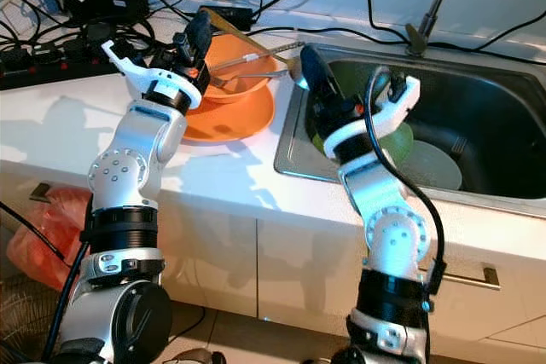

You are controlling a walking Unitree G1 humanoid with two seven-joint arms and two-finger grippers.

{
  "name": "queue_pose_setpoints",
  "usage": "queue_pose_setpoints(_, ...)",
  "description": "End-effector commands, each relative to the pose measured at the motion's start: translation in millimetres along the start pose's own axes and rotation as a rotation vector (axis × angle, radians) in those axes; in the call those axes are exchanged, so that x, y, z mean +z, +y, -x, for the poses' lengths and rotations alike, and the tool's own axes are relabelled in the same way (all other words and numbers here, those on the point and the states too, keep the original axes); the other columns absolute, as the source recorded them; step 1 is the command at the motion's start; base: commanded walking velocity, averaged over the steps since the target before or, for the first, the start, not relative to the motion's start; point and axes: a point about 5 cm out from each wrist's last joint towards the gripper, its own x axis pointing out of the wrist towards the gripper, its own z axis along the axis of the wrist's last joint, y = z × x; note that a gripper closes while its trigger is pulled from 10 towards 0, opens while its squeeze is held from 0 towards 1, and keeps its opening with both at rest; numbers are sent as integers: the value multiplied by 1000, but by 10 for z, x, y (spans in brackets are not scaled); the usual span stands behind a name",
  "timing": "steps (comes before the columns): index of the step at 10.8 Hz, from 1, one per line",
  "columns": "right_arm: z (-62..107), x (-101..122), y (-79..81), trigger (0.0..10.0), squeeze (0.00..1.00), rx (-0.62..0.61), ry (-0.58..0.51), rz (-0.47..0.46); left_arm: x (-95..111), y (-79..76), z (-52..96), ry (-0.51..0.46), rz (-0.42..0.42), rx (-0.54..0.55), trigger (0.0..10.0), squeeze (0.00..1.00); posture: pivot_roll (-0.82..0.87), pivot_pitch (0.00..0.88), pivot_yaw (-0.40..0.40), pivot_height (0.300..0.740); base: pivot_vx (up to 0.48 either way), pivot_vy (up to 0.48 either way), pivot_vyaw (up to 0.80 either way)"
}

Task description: Kitchen organization

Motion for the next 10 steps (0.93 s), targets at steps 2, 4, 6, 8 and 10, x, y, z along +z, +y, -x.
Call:
queue_pose_setpoints(2,-66,31,62,0,0,28,-35,-27,-514,67,7,83,165,31,0,0,3,11,-20,740,0,0,0)
queue_pose_setpoints(4,-88,66,82,0,0,37,-56,-29,-636,126,50,118,180,58,0,0,-2,11,-15,740,0,0,0)
queue_pose_setpoints(6,-87,86,74,0,0,27,-69,-33,-634,146,36,116,169,79,0,0,-5,10,-14,740,0,0,0)
queue_pose_setpoints(8,-91,102,67,0,0,23,-74,-33,-633,197,37,116,150,111,0,0,-7,10,-13,740,0,0,0)
queue_pose_setpoints(10,-94,117,65,0,0,19,-81,-36,-590,292,46,78,117,173,0,0,-8,7,-12,740,0,0,0)
